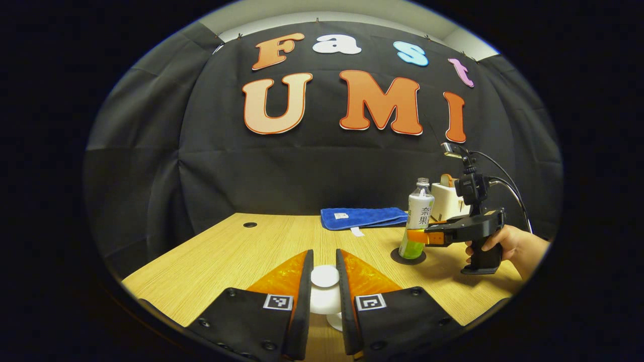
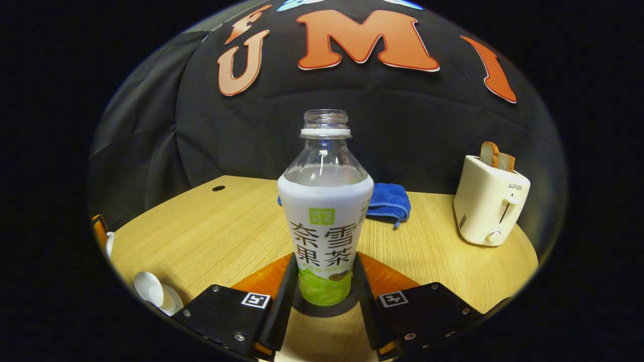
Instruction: Open the teacup lid with one hand, grasp the water bottle and pour water into the teacup with the other hand; after pouring, place the water bottle on the coaster and then close the teacup lid.
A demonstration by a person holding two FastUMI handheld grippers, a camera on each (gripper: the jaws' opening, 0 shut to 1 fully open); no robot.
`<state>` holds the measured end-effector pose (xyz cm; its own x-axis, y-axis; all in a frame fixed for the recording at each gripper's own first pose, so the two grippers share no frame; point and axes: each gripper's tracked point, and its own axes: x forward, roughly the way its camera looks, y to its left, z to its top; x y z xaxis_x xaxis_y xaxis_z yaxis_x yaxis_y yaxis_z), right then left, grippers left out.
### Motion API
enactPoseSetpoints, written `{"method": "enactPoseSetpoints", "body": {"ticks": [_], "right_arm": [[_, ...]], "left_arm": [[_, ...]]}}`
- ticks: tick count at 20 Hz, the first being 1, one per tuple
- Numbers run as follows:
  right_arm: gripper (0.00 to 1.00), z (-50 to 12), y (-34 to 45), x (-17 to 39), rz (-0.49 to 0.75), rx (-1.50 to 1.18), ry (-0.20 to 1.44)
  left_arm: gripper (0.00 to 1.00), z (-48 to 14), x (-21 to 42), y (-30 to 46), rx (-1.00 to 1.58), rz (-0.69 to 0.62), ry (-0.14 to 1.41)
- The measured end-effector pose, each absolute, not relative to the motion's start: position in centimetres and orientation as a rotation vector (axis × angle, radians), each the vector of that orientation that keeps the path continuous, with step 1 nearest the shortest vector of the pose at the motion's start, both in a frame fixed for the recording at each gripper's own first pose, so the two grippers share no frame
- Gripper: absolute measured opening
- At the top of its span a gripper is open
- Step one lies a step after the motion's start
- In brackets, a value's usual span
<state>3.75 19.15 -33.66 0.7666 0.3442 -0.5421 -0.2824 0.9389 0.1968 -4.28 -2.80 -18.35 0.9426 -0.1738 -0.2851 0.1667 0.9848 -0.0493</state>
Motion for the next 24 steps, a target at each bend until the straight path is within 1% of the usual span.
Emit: {"method": "enactPoseSetpoints", "body": {"ticks": [2,4,5,6,8,11,12,13,19,20,22,23,24], "right_arm": [[0.66,-34.3,19.1,3.0,0.345,0.124,0.650],[0.75,-34.0,18.5,2.8,0.339,0.111,0.649],[0.82,-33.3,18.2,2.9,0.336,0.099,0.632],[0.86,-32.3,17.9,2.8,0.339,0.087,0.604],[0.92,-30.8,17.4,2.3,0.353,0.073,0.566],[0.93,-28.6,17.1,1.0,0.379,0.047,0.522],[0.93,-27.7,17.0,0.8,0.382,0.040,0.502],[0.93,-27.0,16.9,0.4,0.384,0.036,0.482],[0.93,-24.1,15.6,-1.2,0.394,0.035,0.392],[0.93,-23.8,15.3,-1.3,0.390,0.033,0.383],[0.93,-23.4,14.9,-1.7,0.388,0.041,0.373],[0.93,-23.2,14.7,-1.9,0.385,0.047,0.368],[0.93,-23.1,14.5,-1.9,0.383,0.054,0.364]], "left_arm": [[0.31,-18.6,-4.3,-3.1,-0.024,-0.178,0.296],[0.31,-19.1,-4.3,-3.3,-0.031,-0.184,0.306],[0.28,-19.4,-4.3,-3.5,-0.039,-0.187,0.314],[0.31,-19.9,-4.2,-3.9,-0.050,-0.194,0.326],[0.31,-20.6,-4.3,-4.5,-0.067,-0.208,0.347],[0.31,-21.5,-4.4,-5.5,-0.096,-0.227,0.376],[0.28,-21.7,-4.4,-5.8,-0.104,-0.232,0.380],[0.31,-21.9,-4.3,-6.1,-0.109,-0.238,0.386],[0.31,-24.0,-4.2,-7.3,-0.141,-0.246,0.426],[0.28,-24.3,-4.2,-7.4,-0.137,-0.246,0.432],[0.28,-24.7,-4.3,-7.9,-0.132,-0.251,0.440],[0.31,-25.0,-4.4,-8.2,-0.133,-0.255,0.449],[0.31,-25.3,-4.5,-8.4,-0.126,-0.256,0.457]]}}
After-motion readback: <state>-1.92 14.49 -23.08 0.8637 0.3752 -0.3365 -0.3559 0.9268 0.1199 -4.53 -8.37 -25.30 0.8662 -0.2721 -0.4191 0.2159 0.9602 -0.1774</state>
